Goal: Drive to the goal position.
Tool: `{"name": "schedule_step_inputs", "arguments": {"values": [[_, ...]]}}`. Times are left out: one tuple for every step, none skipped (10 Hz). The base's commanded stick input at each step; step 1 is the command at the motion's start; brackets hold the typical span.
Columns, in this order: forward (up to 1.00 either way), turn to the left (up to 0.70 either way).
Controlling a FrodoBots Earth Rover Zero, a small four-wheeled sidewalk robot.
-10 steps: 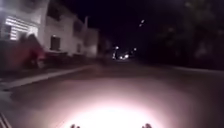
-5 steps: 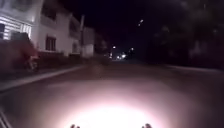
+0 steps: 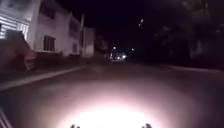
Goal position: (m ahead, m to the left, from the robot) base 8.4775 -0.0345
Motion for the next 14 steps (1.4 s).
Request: {"name": "schedule_step_inputs", "arguments": {"values": [[0.50, -0.06], [0.50, -0.02], [0.50, 0.00], [0.50, 0.00], [0.50, 0.00], [0.50, 0.00], [0.50, 0.00], [0.50, 0.00], [0.50, 0.00], [0.50, 0.00], [0.50, 0.00], [0.50, 0.00], [0.50, 0.00], [0.50, 0.00]]}}
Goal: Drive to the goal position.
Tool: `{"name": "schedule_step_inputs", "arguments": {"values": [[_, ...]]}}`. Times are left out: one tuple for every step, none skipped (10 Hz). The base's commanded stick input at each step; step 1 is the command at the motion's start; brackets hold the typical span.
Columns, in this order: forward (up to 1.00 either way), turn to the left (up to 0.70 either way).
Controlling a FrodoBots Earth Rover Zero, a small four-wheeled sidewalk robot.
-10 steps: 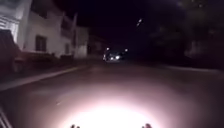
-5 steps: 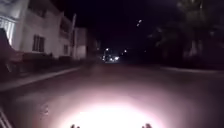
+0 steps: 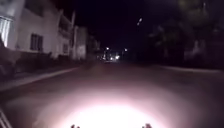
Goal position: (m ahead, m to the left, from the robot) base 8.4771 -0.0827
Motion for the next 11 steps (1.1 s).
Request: {"name": "schedule_step_inputs", "arguments": {"values": [[0.50, 0.00], [0.50, 0.00], [0.50, 0.00], [0.50, 0.00], [0.50, 0.00], [0.50, 0.00], [0.50, 0.00], [0.50, 0.00], [0.50, 0.00], [0.50, 0.00], [0.50, 0.00]]}}
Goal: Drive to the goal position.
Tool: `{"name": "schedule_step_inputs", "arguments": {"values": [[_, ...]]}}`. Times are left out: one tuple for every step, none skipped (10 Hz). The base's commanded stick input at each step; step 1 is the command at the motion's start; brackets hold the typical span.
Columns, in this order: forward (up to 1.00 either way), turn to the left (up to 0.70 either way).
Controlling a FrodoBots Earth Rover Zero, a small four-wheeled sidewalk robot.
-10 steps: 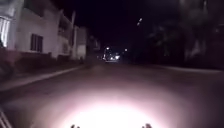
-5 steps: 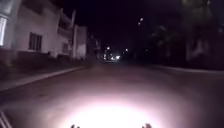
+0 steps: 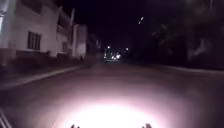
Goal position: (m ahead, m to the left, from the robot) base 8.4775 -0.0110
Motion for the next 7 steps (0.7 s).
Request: {"name": "schedule_step_inputs", "arguments": {"values": [[0.50, 0.00], [0.50, 0.00], [0.50, 0.00], [0.50, 0.00], [0.50, 0.00], [0.50, 0.00], [0.50, 0.00]]}}
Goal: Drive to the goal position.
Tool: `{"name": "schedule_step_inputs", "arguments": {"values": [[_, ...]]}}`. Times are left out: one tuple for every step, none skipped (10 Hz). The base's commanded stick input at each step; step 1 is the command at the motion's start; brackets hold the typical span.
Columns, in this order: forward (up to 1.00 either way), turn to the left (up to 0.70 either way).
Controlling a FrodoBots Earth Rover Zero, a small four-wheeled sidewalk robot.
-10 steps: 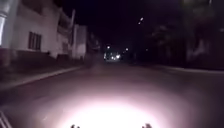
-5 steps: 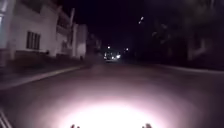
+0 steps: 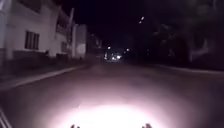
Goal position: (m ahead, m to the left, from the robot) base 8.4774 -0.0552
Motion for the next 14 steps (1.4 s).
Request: {"name": "schedule_step_inputs", "arguments": {"values": [[0.50, 0.00], [0.50, 0.00], [0.50, 0.00], [0.50, 0.00], [0.50, 0.00], [0.50, 0.00], [0.50, 0.00], [0.50, 0.00], [0.50, 0.00], [0.50, 0.00], [0.50, 0.00], [0.50, 0.00], [0.50, 0.00], [0.50, 0.00]]}}
